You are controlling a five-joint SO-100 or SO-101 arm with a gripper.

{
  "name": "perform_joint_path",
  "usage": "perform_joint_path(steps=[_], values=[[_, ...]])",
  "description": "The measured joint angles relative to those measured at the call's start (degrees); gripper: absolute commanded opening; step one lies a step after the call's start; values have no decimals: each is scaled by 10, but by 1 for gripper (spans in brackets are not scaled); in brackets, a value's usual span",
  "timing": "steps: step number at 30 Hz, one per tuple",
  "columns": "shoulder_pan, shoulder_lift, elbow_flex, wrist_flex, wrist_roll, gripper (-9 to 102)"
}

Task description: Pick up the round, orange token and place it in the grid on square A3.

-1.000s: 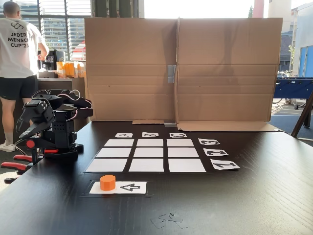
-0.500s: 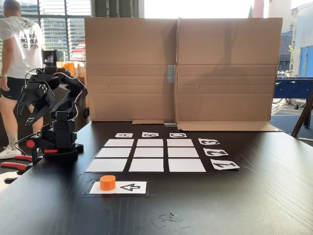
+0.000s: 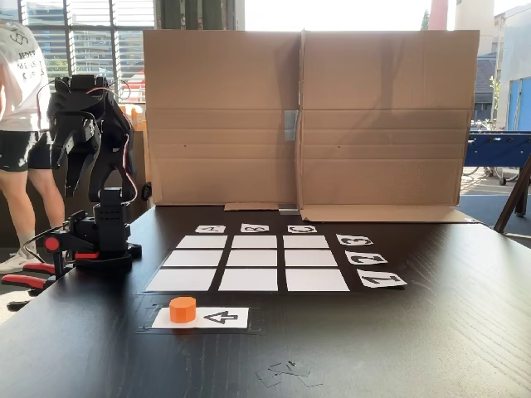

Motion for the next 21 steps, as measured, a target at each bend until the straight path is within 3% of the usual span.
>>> perform_joint_path(steps=[21], values=[[-88,-279,-171,33,-76,36]])
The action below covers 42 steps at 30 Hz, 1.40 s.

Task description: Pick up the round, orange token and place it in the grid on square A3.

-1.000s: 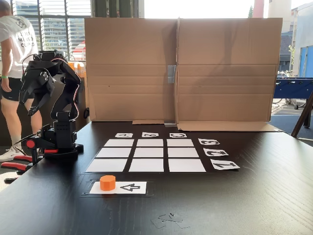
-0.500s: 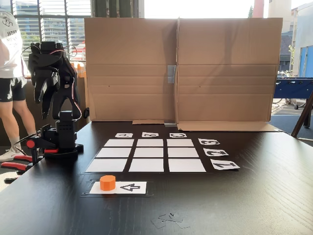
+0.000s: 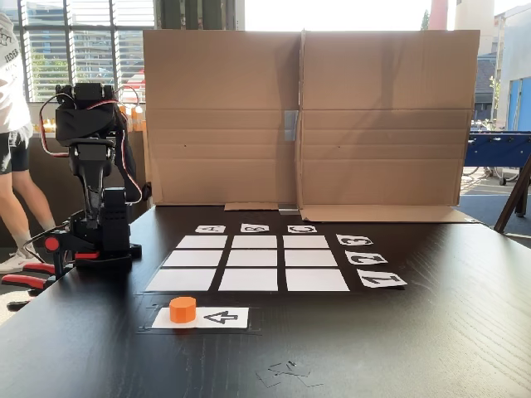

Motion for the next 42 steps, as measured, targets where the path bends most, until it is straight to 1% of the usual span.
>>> perform_joint_path(steps=[13,33,42], values=[[-83,-104,-49,0,-7,39],[-149,-299,-152,0,-7,41],[-170,-342,-169,0,-7,42]])
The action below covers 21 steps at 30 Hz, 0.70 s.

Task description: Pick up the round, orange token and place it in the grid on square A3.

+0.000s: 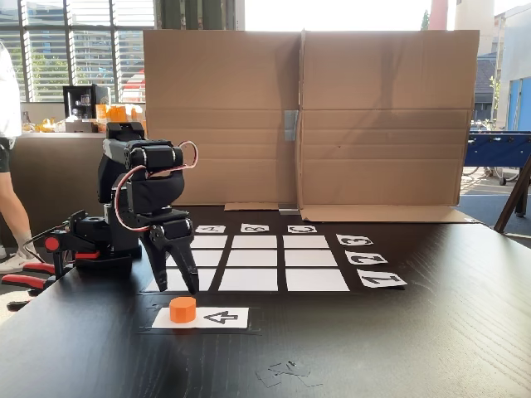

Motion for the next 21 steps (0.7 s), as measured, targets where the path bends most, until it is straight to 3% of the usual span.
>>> perform_joint_path(steps=[13,15,18,21], values=[[-6,-64,-38,-1,0,42],[-7,-74,-44,-1,0,30],[-7,-86,-49,-1,0,-1],[-7,-91,-50,-4,0,-1]])
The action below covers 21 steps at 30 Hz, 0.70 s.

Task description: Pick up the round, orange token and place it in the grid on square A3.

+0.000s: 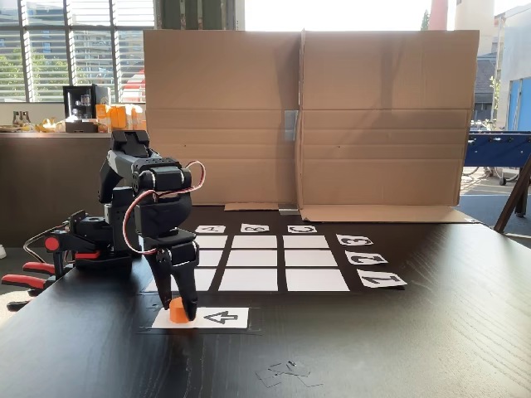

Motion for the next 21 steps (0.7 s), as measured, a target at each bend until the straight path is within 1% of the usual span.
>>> perform_joint_path(steps=[7,12,17,21], values=[[1,-2,-1,3,-11,-1],[30,5,-1,-12,-37,-1],[51,75,44,-30,-76,0],[49,155,104,-38,-108,0]])
